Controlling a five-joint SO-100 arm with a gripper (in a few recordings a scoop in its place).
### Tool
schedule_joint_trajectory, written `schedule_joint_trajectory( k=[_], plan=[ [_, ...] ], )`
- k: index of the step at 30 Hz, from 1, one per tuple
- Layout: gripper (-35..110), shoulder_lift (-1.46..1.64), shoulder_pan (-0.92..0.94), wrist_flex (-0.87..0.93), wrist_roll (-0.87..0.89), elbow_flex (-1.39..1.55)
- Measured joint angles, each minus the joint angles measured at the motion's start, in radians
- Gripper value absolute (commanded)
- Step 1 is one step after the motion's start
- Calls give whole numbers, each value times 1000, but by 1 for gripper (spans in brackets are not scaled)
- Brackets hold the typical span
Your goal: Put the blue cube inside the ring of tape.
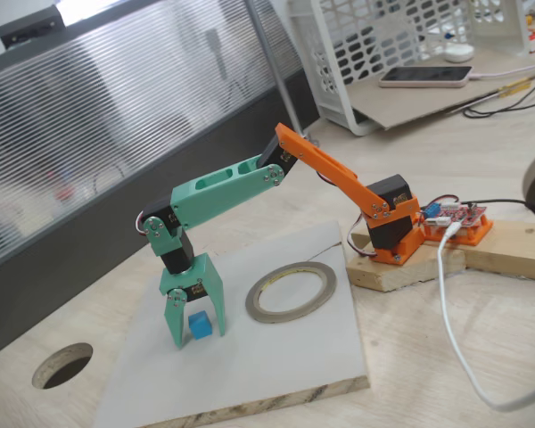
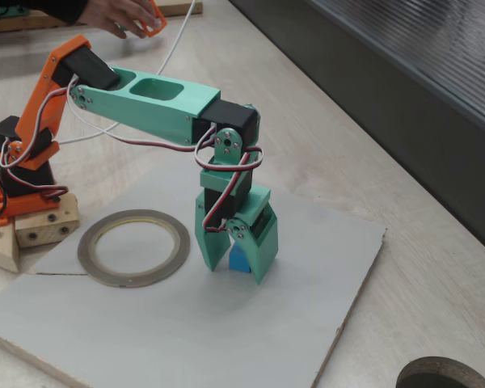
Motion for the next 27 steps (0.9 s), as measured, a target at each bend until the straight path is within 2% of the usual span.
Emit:
schedule_joint_trajectory(
  k=[3,7,27],
  plan=[
    [29,0,0,-3,0,0],
    [22,0,2,-9,-3,-12],
    [22,67,3,-5,-3,-12]
  ],
)
